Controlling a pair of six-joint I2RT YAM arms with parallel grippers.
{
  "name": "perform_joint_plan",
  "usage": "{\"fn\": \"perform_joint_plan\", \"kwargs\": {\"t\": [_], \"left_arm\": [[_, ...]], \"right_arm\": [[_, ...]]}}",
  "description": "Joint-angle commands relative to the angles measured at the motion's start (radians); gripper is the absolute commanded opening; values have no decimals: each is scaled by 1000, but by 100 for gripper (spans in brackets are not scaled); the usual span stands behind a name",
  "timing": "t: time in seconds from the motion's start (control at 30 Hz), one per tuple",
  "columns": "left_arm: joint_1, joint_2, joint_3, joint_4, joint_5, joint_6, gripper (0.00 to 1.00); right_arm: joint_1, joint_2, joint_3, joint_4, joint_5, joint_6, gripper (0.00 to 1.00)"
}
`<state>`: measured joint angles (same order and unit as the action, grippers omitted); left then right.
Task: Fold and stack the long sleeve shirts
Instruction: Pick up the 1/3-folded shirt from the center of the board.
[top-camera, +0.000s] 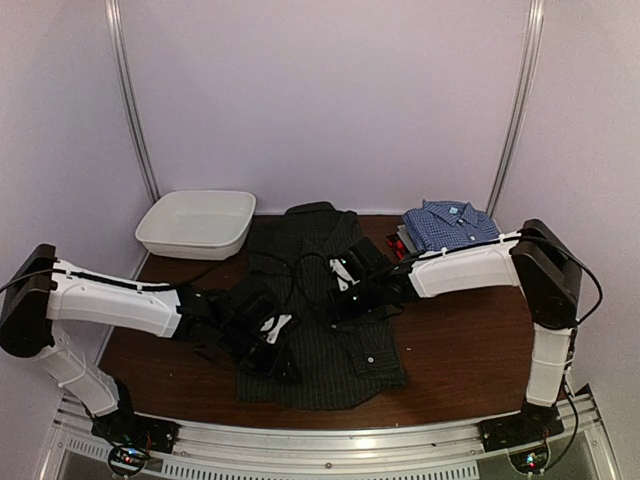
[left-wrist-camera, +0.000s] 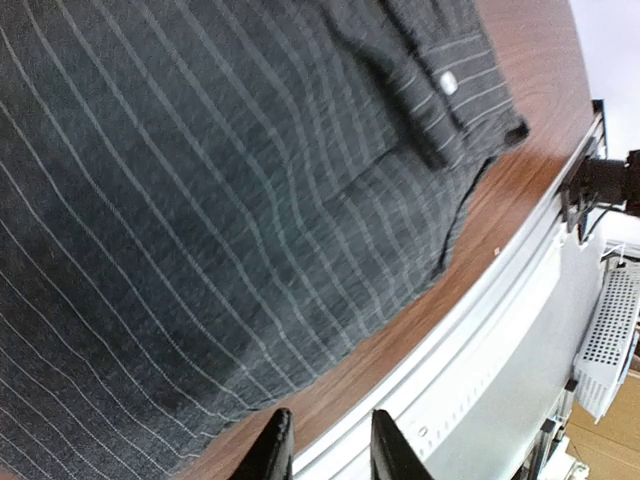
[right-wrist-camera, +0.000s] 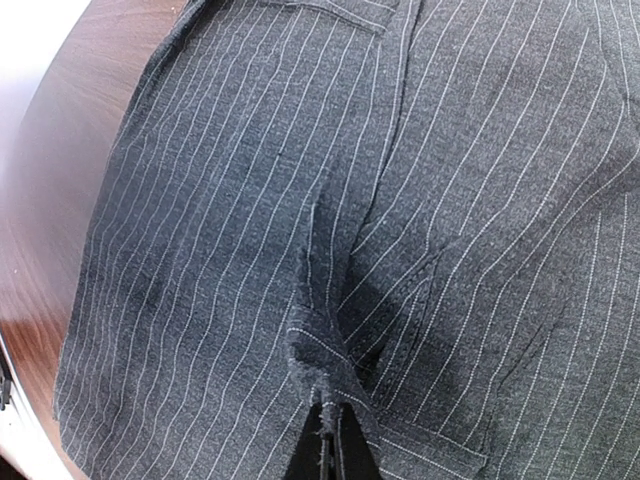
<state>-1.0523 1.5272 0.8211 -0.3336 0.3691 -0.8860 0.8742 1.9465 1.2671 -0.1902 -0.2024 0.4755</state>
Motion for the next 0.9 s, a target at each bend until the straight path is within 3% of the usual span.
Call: {"fn": "perform_joint_plan", "kwargs": {"t": [0.0,0.37,0.67,0.87], "left_arm": [[30,-15,69,-20,-80,17,28],[43,184,75,77,-69,30,22],[43,177,-21,73,-58,26,23],[42,63,-8,35,-47,10,25]], "right_arm": [[5,-12,-9,-5,16,-5,0],[12,12,-22,6,6,5,0],[26,0,-29,7,6,8,0],[29,-13,-28,-6,15,1,0]]}}
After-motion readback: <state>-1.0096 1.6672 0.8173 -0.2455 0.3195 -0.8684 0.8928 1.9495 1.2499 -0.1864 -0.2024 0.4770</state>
